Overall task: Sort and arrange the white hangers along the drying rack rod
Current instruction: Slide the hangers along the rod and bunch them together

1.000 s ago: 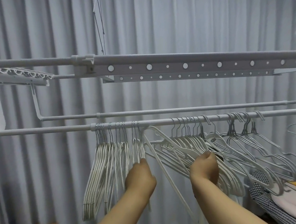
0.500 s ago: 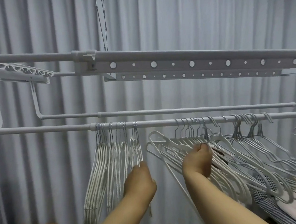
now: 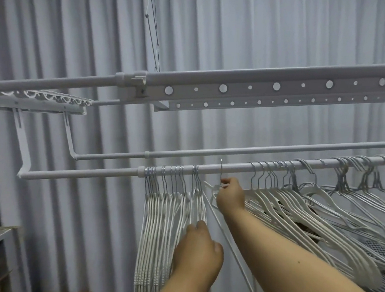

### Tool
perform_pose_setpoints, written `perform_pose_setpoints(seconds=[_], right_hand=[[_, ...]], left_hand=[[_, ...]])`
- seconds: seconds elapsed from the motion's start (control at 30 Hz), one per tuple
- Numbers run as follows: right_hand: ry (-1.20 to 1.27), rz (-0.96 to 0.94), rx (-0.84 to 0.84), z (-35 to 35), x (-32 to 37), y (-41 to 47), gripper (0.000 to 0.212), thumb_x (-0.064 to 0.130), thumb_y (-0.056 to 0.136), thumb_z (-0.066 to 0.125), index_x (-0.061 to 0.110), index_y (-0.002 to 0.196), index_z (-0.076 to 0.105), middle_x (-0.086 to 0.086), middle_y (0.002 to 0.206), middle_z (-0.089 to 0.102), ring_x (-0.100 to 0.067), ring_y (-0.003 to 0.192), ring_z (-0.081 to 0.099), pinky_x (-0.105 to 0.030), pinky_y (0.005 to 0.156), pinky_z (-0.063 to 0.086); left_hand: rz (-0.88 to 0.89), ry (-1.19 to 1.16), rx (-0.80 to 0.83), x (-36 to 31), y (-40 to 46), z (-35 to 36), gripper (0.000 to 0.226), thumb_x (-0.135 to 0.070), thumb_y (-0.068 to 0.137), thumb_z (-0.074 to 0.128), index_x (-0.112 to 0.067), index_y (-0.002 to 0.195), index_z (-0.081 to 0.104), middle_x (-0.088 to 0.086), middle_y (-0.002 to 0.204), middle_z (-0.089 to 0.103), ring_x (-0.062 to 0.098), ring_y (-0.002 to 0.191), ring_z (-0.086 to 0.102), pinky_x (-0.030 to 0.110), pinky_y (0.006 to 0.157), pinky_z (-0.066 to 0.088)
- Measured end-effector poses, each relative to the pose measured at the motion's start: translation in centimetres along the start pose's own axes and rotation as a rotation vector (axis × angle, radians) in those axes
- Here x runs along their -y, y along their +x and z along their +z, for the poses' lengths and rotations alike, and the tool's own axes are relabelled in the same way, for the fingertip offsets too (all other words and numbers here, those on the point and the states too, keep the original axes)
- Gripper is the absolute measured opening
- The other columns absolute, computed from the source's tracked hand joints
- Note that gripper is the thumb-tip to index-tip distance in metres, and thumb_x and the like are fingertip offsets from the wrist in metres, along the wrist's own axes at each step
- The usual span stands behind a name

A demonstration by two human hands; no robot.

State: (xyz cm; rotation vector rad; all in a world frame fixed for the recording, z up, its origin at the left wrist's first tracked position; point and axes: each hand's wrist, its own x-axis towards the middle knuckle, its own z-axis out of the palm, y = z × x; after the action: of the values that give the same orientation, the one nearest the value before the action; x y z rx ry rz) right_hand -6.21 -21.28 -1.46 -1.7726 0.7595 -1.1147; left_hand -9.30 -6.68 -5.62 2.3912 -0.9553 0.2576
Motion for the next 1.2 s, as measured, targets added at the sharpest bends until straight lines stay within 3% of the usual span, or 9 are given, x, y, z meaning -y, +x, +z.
perform_pose_setpoints(seconds=[0.3, 0.43, 0.53, 0.63, 0.73, 0.87, 1.07, 1.2], right_hand=[[-0.101, -0.016, 0.189, 1.2, -0.7, -0.4, 0.035, 0.007, 0.089, 0.048, 0.007, 0.123, 0.052, -0.013, 0.117, 0.060, -0.023, 0.094, 0.055, -0.028, 0.074, 0.040], [-0.177, -0.036, -0.019, -2.1, -0.7, -0.5, 0.031, 0.009, 0.086, 0.048, 0.009, 0.116, 0.054, -0.012, 0.116, 0.059, -0.026, 0.097, 0.055, -0.031, 0.076, 0.042], [-0.326, -0.012, -0.228, -5.4, -0.9, -0.4, 0.031, 0.012, 0.086, 0.050, 0.011, 0.117, 0.055, -0.010, 0.122, 0.056, -0.029, 0.112, 0.051, -0.036, 0.090, 0.041], [-0.513, 0.027, -0.310, -7.8, -1.7, -0.5, 0.032, 0.020, 0.087, 0.051, 0.010, 0.117, 0.053, -0.010, 0.125, 0.054, -0.030, 0.117, 0.048, -0.038, 0.096, 0.038], [-0.682, 0.095, -0.243, -9.2, -2.7, -0.4, 0.044, 0.029, 0.088, 0.051, 0.008, 0.126, 0.047, -0.010, 0.134, 0.050, -0.028, 0.125, 0.045, -0.039, 0.101, 0.037], [-0.763, 0.186, -0.079, -9.8, -3.8, -0.5, 0.051, 0.032, 0.089, 0.049, 0.008, 0.134, 0.044, -0.010, 0.139, 0.047, -0.029, 0.129, 0.042, -0.041, 0.102, 0.036], [-0.703, 0.067, 0.093, -8.7, -4.2, -0.8, 0.036, 0.007, 0.087, 0.046, 0.002, 0.123, 0.051, -0.015, 0.121, 0.060, -0.033, 0.111, 0.058, -0.033, 0.083, 0.045], [-0.637, 0.001, 0.167, -6.4, -3.8, -1.6, 0.034, 0.004, 0.083, 0.047, 0.005, 0.117, 0.055, -0.015, 0.118, 0.062, -0.034, 0.110, 0.059, -0.033, 0.085, 0.047]], left_hand=[[-0.002, 0.047, -0.070, 0.1, -0.1, -1.2, 0.033, -0.033, 0.092, 0.040, -0.016, 0.119, 0.046, 0.005, 0.118, 0.050, 0.027, 0.100, 0.058, 0.032, 0.071, 0.041], [-0.002, 0.075, -0.124, -0.8, -0.2, -1.8, 0.039, -0.033, 0.095, 0.038, -0.016, 0.130, 0.044, 0.005, 0.129, 0.046, 0.026, 0.103, 0.059, 0.028, 0.068, 0.035], [0.024, 0.056, -0.150, -1.6, 0.0, -1.9, 0.042, -0.035, 0.095, 0.038, -0.016, 0.132, 0.044, 0.004, 0.131, 0.046, 0.025, 0.104, 0.058, 0.028, 0.068, 0.035], [0.043, 0.051, -0.167, -2.4, 0.3, -1.8, 0.044, -0.035, 0.093, 0.040, -0.017, 0.133, 0.046, 0.004, 0.131, 0.048, 0.024, 0.109, 0.056, 0.031, 0.073, 0.040], [0.055, 0.042, -0.181, -3.2, 0.4, -1.5, 0.046, -0.034, 0.092, 0.041, -0.016, 0.133, 0.047, 0.004, 0.131, 0.049, 0.023, 0.117, 0.051, 0.033, 0.085, 0.044], [0.066, 0.009, -0.166, -4.0, 0.0, -1.2, 0.043, -0.033, 0.092, 0.043, -0.015, 0.130, 0.049, 0.005, 0.130, 0.049, 0.024, 0.113, 0.052, 0.032, 0.082, 0.043], [0.058, -0.019, -0.177, -3.9, -0.4, -1.3, 0.043, -0.032, 0.093, 0.043, -0.016, 0.131, 0.049, 0.004, 0.131, 0.049, 0.022, 0.113, 0.053, 0.030, 0.081, 0.040], [0.050, -0.049, -0.207, -3.5, -0.7, -1.5, 0.040, -0.031, 0.092, 0.044, -0.016, 0.128, 0.050, 0.003, 0.130, 0.050, 0.022, 0.112, 0.052, 0.032, 0.083, 0.044]])
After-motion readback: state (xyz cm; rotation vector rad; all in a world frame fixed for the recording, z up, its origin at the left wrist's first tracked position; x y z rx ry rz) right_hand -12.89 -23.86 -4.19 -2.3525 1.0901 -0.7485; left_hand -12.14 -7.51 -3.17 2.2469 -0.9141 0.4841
